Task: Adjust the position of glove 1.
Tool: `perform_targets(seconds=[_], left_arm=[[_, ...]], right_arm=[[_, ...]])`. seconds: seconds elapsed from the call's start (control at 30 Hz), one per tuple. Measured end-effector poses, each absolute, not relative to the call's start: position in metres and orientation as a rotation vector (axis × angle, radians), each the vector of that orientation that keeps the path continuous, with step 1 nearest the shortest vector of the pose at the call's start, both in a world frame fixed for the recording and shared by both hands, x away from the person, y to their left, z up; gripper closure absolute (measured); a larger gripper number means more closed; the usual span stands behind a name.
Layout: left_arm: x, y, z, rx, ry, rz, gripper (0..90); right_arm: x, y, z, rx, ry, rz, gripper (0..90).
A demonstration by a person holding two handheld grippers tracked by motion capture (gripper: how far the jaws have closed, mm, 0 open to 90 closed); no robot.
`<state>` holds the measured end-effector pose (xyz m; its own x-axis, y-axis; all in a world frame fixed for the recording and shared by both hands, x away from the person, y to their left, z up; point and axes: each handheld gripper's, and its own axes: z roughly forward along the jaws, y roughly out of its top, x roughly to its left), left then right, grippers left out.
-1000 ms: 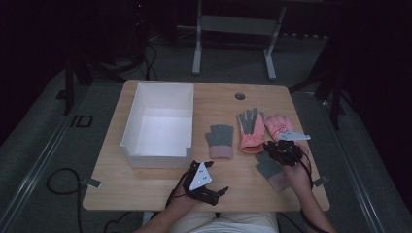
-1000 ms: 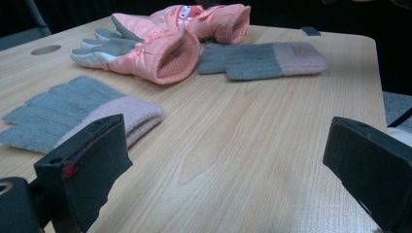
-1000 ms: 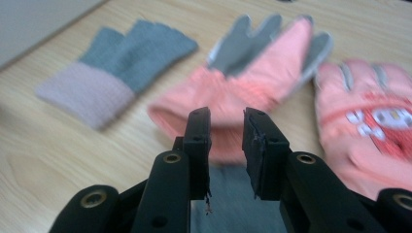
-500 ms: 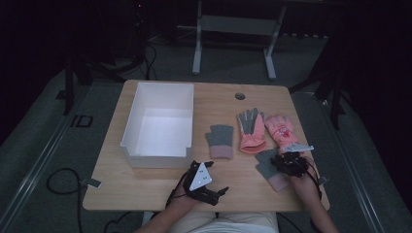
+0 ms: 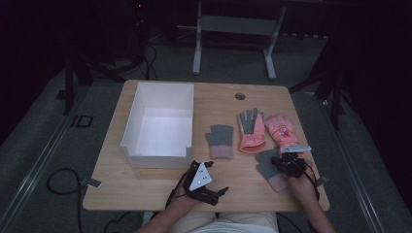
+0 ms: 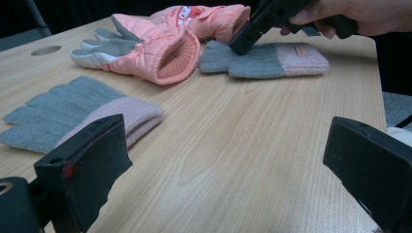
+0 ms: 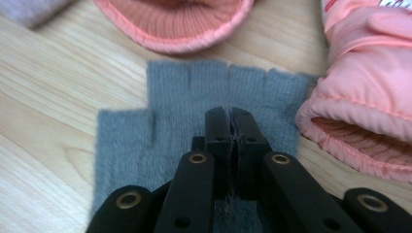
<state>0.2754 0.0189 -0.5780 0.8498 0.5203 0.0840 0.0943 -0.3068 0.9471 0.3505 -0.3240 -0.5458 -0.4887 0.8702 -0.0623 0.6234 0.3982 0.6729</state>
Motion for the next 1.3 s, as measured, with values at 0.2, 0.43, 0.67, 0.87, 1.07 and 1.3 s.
perform_targets(seconds=[0.2, 0.43, 0.67, 0.87, 1.07, 1.3], left_arm=[[0.275, 0.019, -0.578, 1.859, 0.458, 0.459, 2.3], [0.275, 0.019, -0.578, 1.858, 0.455, 0.462, 2.3], [0.274, 0.018, -0.578, 1.859, 0.449, 0.471, 2.3], [0.274, 0.018, -0.578, 1.859, 0.447, 0.473, 2.3], [0.274, 0.019, -0.578, 1.858, 0.446, 0.472, 2.3], [0.273, 0.018, -0.578, 1.859, 0.442, 0.474, 2.3]], right_arm=[[0.327, -0.317, -0.516, 1.367, 2.11, 0.931, 87.3], [0.308, -0.313, -0.502, 1.488, 1.963, 0.992, 87.3], [0.314, -0.315, -0.524, 1.638, 1.879, 0.941, 87.3], [0.322, -0.311, -0.546, 1.694, 1.86, 0.881, 87.2], [0.323, -0.31, -0.556, 1.699, 1.864, 0.862, 86.4], [0.322, -0.312, -0.551, 1.659, 1.892, 0.856, 79.1]])
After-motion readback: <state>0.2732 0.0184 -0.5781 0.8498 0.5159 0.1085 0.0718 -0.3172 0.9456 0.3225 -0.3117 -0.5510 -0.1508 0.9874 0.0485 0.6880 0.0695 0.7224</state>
